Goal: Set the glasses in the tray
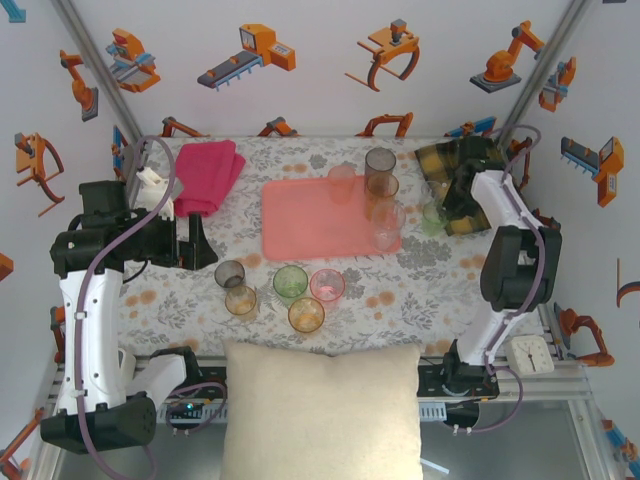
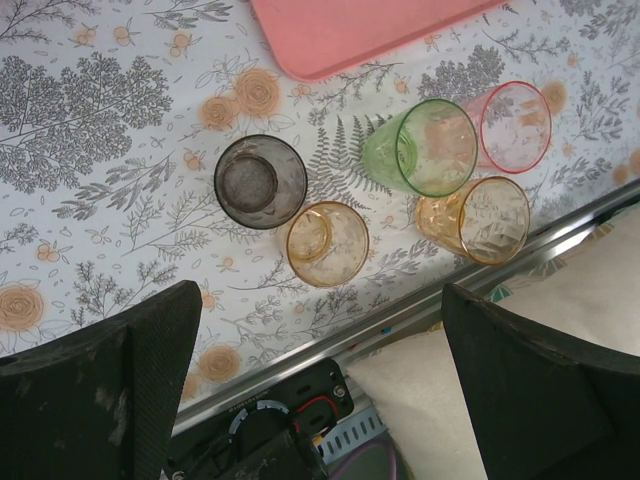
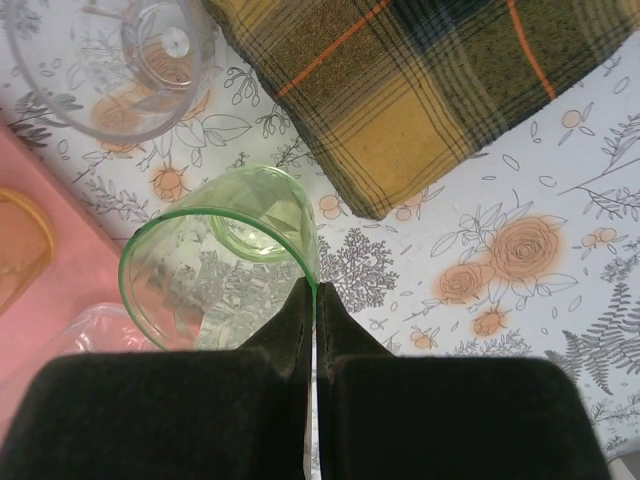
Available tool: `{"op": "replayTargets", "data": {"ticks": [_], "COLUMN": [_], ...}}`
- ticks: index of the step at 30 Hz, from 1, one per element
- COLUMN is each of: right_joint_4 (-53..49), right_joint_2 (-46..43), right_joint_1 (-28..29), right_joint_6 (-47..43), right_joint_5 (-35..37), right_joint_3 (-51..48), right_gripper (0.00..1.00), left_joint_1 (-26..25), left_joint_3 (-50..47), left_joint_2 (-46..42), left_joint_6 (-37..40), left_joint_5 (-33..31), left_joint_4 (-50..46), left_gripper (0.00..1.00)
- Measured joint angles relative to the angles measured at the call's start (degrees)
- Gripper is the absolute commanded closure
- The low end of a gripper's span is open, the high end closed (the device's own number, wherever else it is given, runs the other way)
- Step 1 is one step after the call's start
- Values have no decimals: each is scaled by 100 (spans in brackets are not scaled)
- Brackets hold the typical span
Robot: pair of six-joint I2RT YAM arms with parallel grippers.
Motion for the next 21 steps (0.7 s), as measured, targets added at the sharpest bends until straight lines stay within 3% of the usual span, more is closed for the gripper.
{"op": "replayTargets", "data": {"ticks": [14,21], "right_joint_4": [-623,-1150], "right_joint_2": [-1558,-2033], "right_joint_1": [0,254], "right_joint_6": [-177,-299], "right_joint_5": [-4,44], "right_joint_3": [35,533], "right_gripper": [100,100], "left_joint_1": [0,0], "left_joint_3": [0,0], "left_joint_2": [-85,-74], "left_joint_6": [-2,-4], "left_joint_5": [85,103], "left_joint_4": [7,11], "left_gripper": [3,3]}}
